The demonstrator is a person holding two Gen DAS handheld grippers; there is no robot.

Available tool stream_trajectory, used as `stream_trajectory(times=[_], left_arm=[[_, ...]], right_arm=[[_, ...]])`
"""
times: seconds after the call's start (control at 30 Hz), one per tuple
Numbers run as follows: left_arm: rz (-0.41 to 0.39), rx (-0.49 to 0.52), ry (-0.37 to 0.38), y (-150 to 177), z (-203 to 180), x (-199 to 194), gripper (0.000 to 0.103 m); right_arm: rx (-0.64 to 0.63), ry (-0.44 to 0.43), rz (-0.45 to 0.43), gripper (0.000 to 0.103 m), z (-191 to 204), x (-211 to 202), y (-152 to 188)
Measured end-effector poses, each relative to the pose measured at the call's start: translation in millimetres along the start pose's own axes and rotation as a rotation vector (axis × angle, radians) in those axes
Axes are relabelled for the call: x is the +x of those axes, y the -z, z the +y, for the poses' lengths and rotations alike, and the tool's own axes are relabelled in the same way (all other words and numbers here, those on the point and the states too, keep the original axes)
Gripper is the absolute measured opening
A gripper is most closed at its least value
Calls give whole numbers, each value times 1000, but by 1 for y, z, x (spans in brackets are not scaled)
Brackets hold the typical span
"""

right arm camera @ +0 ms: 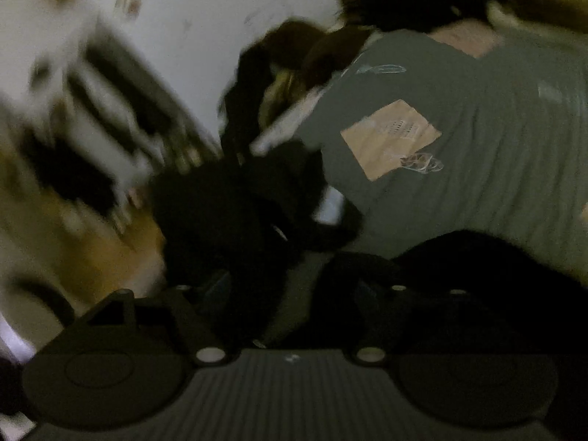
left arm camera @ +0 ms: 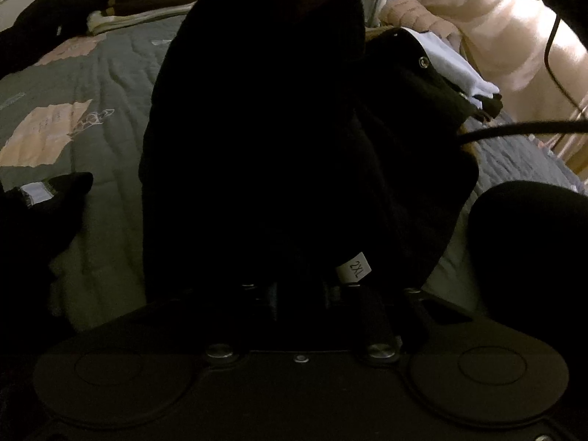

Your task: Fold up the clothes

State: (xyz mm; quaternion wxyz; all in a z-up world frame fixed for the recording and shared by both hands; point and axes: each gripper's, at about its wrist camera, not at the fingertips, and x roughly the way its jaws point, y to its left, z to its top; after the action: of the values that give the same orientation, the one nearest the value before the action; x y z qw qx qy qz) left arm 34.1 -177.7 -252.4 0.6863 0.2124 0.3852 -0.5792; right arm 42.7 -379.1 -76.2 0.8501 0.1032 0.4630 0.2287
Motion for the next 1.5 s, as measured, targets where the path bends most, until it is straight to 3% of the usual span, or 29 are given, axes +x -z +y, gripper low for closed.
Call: stream_trajectory(times=[0.23, 0.33, 0.5, 0.63, 0.67, 0.73, 0.77, 0.97, 1.07, 1.23, 1.37, 1.5], left_arm=[[4, -2, 8, 1, -1, 1, 23], [3, -2, 10, 1, -1, 1, 23], [-7, -4, 17, -1, -2, 0, 23], [-6, -3, 21, -3, -4, 2, 23], [-4, -3, 20, -3, -4, 2, 23], [1, -6, 17, -2, -3, 3, 23], [2, -8, 17, -2, -3, 3, 23], [-3, -15, 13, -2, -1, 1, 23], [3, -13, 16, 0, 0, 3, 24], [24, 8, 10, 4, -2, 8, 25], [18, 7, 17, 3, -3, 7, 25], [19, 8, 21, 3, -2, 7, 25]], right_arm=[[-287, 25, 172, 72, 33, 15, 10], [-345, 40, 253, 73, 40, 25, 13], [-431, 196, 415, 73, 36, 55, 27], [-431, 206, 462, 72, 28, 68, 40], [-431, 190, 461, 67, 26, 69, 43], [-431, 145, 452, 41, 23, 68, 48], [-414, 121, 446, 31, 21, 67, 50], [-176, 28, 340, 22, -5, 48, 43], [-1, -79, 228, 2, -20, 29, 33], [111, -167, 85, 0, -30, -8, 17], [190, -144, 96, 2, -38, -15, 11], [242, -103, 258, 6, -42, 5, 15]])
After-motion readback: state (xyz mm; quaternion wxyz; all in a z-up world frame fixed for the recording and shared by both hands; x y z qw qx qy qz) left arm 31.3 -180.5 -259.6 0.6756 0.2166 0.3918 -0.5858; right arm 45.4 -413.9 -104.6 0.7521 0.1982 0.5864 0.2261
